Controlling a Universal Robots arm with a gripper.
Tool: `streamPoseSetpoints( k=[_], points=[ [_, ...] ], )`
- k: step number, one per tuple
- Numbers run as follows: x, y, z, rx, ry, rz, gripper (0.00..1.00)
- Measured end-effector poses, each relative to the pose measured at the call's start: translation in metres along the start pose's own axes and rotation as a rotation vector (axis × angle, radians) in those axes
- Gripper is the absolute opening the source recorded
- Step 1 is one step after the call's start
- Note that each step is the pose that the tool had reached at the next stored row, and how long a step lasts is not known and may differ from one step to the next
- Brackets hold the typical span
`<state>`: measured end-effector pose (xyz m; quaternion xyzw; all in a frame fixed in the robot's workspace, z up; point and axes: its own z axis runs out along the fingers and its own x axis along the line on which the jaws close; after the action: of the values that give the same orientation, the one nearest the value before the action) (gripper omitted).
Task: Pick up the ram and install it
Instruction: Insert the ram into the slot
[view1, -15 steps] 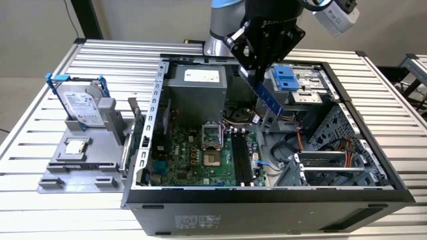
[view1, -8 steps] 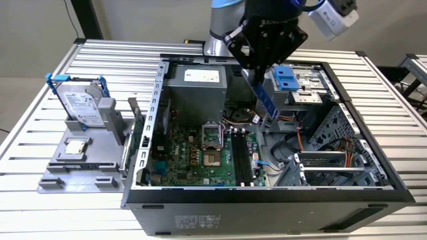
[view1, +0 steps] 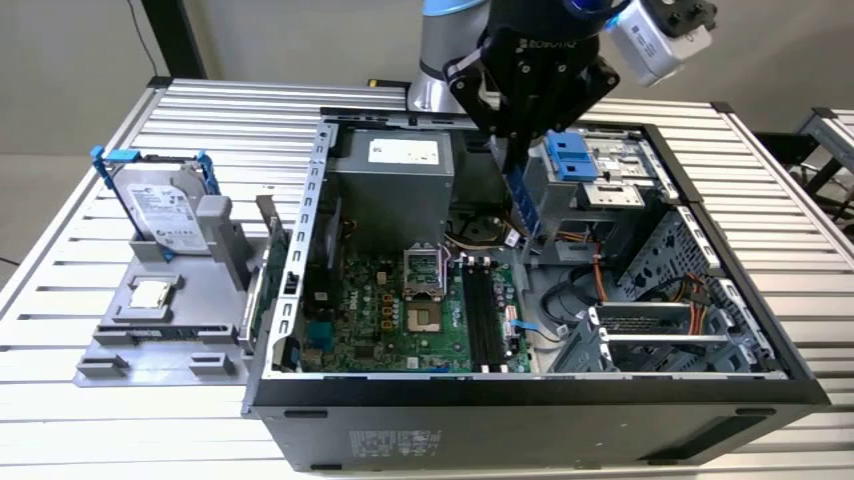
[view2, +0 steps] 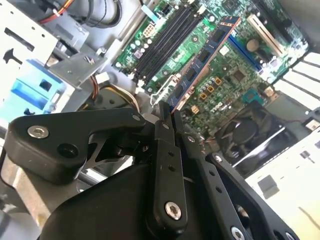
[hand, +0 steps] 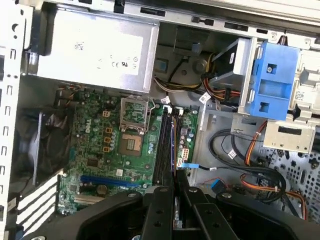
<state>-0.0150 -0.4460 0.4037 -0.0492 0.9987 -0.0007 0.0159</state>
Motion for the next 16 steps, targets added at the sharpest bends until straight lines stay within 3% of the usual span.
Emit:
streamPoseSetpoints(
  k=[7, 9, 16],
  points=[
    [0.0, 0.0, 0.0, 0.0039, 0.0004, 0.124, 0.0],
    [-0.0006, 0.0, 0.0002, 0.0043, 0.0004, 0.134, 0.0],
    [-0.0277, -0.0025, 0.0066, 0.004, 0.0055, 0.134, 0.0]
  ],
)
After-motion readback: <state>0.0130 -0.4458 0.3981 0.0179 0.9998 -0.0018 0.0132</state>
